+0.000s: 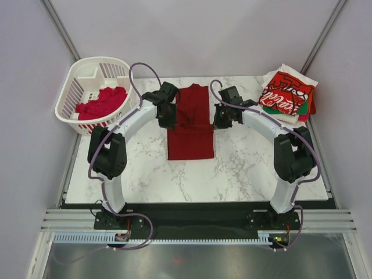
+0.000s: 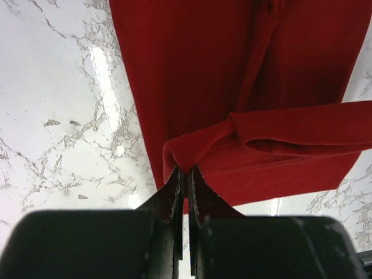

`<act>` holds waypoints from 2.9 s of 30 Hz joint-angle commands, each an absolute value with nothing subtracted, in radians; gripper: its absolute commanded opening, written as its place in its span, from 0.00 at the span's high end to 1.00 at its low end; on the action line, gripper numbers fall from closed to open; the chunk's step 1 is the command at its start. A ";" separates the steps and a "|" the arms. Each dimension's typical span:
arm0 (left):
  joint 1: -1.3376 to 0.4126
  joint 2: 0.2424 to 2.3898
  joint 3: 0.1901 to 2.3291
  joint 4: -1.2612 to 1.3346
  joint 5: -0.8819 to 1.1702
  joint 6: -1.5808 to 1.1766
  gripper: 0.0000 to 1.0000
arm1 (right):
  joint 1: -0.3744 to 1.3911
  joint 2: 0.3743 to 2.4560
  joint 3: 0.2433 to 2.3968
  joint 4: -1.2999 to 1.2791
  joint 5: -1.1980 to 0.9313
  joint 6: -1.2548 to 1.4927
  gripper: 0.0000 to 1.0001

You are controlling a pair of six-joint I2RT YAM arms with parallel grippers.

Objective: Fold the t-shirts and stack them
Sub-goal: Fold the tshirt

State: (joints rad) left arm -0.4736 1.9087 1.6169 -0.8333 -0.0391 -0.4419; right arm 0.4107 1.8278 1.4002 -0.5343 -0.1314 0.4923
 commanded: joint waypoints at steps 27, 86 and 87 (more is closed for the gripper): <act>-0.324 2.136 2.186 -0.968 0.114 -0.373 0.09 | 0.273 2.029 1.923 -0.639 -0.259 0.466 0.21; -0.443 1.500 0.792 -0.270 0.189 -0.566 0.27 | 0.400 1.733 0.788 -0.026 -0.460 0.592 1.00; -0.443 1.518 0.788 -0.259 0.184 -0.566 0.30 | 0.402 1.733 0.787 -0.028 -0.460 0.594 1.00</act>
